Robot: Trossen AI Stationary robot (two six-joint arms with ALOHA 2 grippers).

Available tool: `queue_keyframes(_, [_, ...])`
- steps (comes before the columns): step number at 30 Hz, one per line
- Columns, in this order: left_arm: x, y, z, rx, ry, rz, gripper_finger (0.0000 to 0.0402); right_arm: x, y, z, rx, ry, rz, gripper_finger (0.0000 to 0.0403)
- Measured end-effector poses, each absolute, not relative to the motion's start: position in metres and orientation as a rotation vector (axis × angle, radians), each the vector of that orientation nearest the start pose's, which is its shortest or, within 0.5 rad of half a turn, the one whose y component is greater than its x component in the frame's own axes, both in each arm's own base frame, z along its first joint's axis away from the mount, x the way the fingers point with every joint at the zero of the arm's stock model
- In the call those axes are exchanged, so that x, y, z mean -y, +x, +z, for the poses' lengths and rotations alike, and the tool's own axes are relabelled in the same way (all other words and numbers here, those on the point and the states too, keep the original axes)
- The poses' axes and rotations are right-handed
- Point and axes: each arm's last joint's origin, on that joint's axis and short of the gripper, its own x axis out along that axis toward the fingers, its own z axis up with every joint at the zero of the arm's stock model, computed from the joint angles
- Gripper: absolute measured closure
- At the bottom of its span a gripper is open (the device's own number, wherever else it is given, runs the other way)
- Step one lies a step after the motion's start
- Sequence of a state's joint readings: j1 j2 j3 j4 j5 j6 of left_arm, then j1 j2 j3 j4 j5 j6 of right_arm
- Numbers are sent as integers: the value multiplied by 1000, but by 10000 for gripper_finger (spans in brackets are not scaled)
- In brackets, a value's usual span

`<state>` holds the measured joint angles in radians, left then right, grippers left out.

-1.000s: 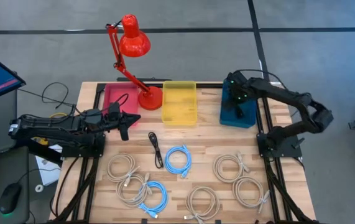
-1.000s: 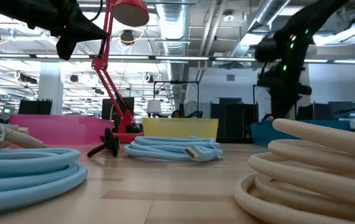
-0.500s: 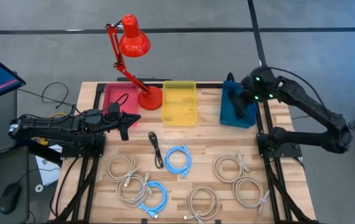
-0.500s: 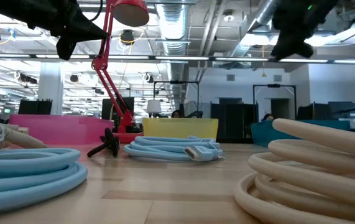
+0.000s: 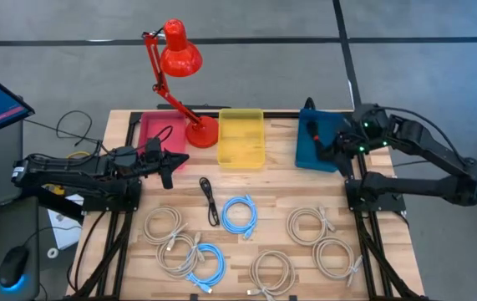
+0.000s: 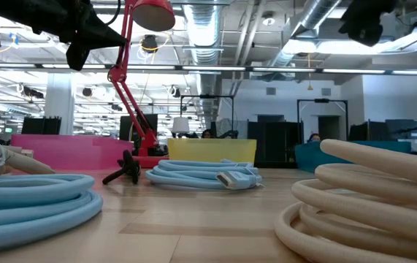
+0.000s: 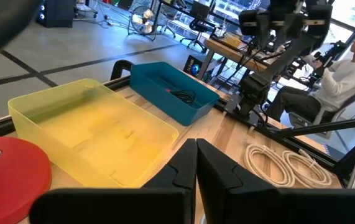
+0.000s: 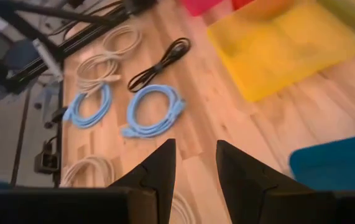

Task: Sort HDMI cables
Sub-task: Put the light brown HDMI cable into the yellow bin

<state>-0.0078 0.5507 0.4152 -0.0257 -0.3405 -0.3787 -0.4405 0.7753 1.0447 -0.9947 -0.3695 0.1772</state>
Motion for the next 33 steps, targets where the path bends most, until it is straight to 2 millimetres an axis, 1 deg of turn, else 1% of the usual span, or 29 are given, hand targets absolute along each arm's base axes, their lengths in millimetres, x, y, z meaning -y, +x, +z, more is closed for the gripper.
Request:
queue_keyframes(5, [-9, 140, 253, -94, -347, 357, 392, 39, 119, 349, -656, 437, -88, 295])
queue_keyframes(10, [-9, 140, 253, -93, -347, 357, 392, 43, 128, 350, -628, 529, -119, 295])
queue_keyframes(17, [-9, 140, 253, -88, -359, 358, 392, 42, 134, 349, -644, 510, -84, 295])
queue_keyframes(26, [-9, 140, 253, -86, -373, 358, 392, 24, 138, 349, -677, 478, 48, 295])
queue_keyframes(29, [-9, 140, 253, -86, -373, 358, 392, 18, 138, 348, -702, 518, 63, 295])
queue_keyframes(33, [-9, 140, 253, -86, -373, 358, 392, 9, 134, 343, -797, 581, 71, 295])
